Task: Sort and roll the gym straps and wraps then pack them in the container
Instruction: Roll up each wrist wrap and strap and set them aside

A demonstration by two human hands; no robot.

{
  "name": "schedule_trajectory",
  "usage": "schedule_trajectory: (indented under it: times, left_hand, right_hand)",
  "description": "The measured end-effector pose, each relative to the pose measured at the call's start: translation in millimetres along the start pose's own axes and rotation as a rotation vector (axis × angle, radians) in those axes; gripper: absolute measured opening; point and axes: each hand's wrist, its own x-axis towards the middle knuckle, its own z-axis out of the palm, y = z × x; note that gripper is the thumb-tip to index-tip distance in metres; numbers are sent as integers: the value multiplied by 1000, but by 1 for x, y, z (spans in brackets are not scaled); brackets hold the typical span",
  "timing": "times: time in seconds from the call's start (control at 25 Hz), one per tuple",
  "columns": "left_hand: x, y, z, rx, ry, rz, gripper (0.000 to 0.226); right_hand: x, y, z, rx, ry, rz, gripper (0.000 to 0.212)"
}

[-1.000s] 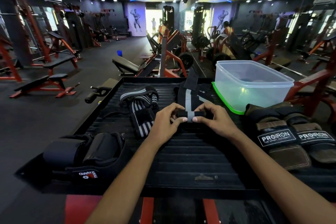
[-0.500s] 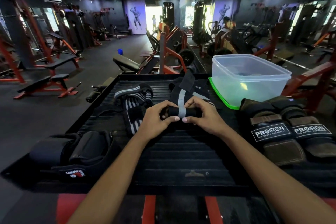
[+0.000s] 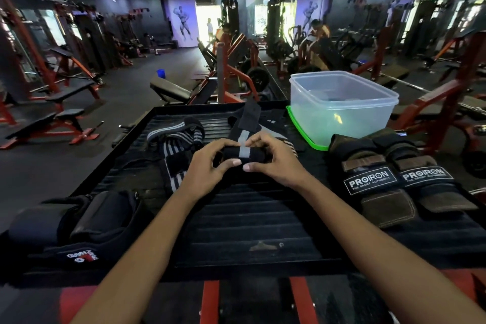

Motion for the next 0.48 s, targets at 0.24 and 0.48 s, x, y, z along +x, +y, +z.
schedule_trajectory:
  times: [0.24,0.48]
  left_hand:
    - [-2,2,2,7,-74,-35,34]
    - [-5,2,1,27,-53,-21,22]
  right_hand:
    - [2,-1,-3,-88,77,62,31]
    - [6,3,2,-27,19,122,26]
